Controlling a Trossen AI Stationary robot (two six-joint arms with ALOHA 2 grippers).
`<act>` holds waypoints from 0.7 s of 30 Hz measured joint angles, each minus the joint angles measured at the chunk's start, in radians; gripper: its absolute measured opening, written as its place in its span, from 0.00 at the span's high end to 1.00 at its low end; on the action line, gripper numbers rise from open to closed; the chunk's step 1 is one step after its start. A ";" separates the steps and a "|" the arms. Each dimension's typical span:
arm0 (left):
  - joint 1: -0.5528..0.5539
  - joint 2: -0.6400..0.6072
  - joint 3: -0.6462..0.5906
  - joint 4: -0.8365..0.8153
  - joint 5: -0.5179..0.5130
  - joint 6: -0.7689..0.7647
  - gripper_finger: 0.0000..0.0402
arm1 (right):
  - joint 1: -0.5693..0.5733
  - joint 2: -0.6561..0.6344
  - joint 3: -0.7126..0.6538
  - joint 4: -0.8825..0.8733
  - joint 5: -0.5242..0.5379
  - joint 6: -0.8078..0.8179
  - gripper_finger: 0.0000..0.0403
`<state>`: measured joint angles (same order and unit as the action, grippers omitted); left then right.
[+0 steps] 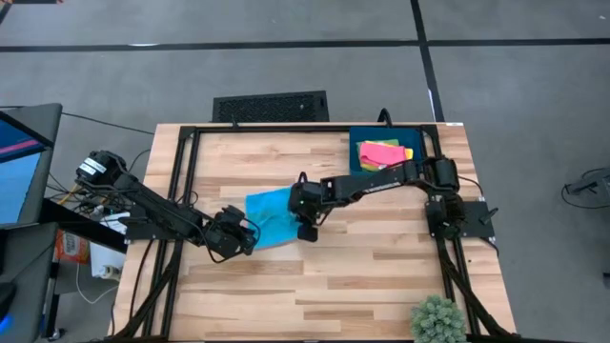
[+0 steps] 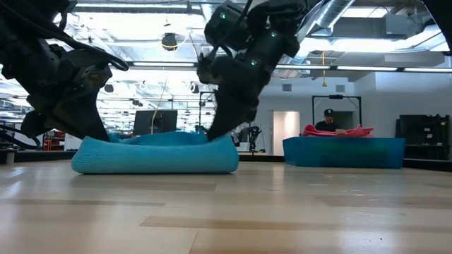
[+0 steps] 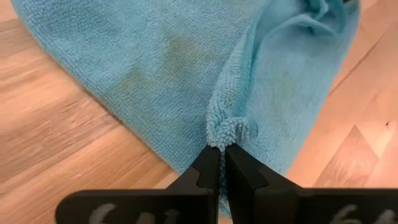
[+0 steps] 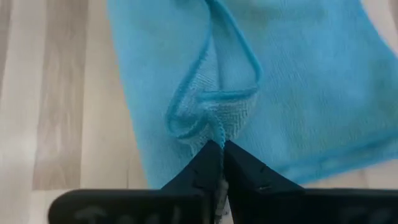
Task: Fold microfiber towels
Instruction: Fold the light blue microfiber towel
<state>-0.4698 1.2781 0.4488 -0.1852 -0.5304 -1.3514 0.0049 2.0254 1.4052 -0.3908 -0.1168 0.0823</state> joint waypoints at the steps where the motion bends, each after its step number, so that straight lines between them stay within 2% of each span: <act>1: 0.000 0.000 0.000 0.000 0.000 0.000 1.00 | -0.004 -0.001 0.000 -0.009 -0.004 0.005 0.88; 5: 0.000 0.000 0.000 0.000 -0.001 0.000 1.00 | -0.016 -0.012 -0.002 -0.031 -0.043 0.023 0.85; 13: 0.000 0.000 0.000 0.000 -0.057 0.000 1.00 | -0.028 -0.012 -0.002 -0.089 -0.043 0.016 0.80; 21: 0.000 0.000 0.000 0.000 -0.059 -0.001 1.00 | -0.029 -0.062 -0.006 -0.083 -0.042 0.015 0.79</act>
<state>-0.4698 1.2781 0.4492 -0.1848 -0.5897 -1.3519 -0.0244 1.9638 1.3995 -0.4739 -0.1589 0.0973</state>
